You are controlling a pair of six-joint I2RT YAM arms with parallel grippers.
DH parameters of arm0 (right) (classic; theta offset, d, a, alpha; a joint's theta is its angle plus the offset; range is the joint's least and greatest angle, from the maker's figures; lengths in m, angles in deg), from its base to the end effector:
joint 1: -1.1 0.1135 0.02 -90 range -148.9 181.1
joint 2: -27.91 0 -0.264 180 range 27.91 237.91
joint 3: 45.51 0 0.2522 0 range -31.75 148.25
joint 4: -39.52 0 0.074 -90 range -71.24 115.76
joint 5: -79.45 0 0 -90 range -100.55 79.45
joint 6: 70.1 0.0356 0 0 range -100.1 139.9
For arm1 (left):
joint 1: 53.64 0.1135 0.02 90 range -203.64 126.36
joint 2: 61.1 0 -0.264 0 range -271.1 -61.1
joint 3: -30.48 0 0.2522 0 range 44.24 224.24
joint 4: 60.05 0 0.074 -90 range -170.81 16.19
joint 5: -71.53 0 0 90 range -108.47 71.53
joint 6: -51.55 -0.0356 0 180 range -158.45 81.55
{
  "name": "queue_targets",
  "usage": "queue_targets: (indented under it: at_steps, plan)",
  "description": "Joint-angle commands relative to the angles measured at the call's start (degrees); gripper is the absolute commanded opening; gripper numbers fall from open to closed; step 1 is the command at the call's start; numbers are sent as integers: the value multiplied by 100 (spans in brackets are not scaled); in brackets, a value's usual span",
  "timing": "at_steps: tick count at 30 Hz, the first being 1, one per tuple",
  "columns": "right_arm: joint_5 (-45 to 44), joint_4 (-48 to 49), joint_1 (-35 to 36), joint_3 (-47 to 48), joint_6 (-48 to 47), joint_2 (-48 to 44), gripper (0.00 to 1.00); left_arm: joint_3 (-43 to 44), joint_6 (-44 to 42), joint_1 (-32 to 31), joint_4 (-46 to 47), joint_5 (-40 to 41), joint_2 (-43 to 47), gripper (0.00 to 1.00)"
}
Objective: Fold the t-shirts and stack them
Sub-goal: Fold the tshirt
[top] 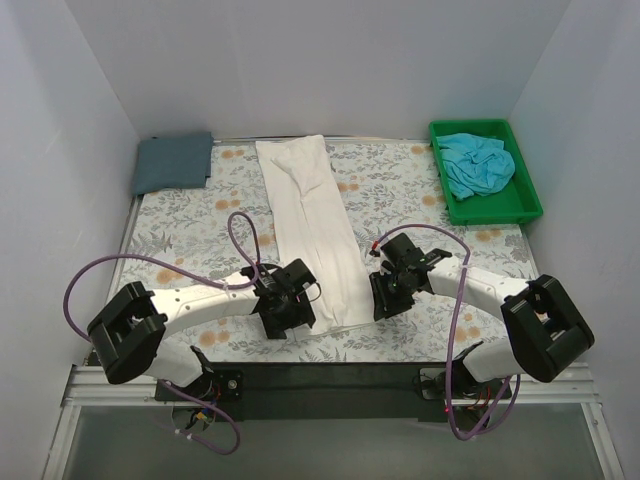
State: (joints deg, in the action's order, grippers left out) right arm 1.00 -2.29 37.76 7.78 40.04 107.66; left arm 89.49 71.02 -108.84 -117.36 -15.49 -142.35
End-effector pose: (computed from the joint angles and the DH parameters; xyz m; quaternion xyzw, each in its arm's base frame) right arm 0.1876 0.1485 0.1598 -0.1591 0.9642 0.1761 0.1180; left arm 0.1346 -0.1904 0.1712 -0.4561 0.8849 -0.0868 0.0378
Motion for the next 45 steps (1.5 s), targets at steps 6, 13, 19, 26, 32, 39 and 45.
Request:
queue_targets:
  at_steps: [6,13,19,26,32,39,45]
  plan:
    - [-171,90,34,-182,-300,348,33,185,610,-26,-374,597,-101,60]
    - [-180,72,34,-182,-335,437,32,326,532,-78,-382,581,-522,56]
    - [-311,28,42,-217,-406,524,32,466,321,-307,-382,370,-1103,55]
    - [-294,-7,42,-253,-511,656,15,326,338,-369,-321,159,-1314,26]
    - [-364,-551,60,-112,-450,428,1,370,-354,-369,-636,-78,-1086,0]
    - [-136,-1448,315,-261,-388,-11,1,-148,-849,-474,-1208,-1202,-131,0]
    - [224,-2037,622,203,-353,-38,1,-325,-690,-545,-1156,-1889,540,0]
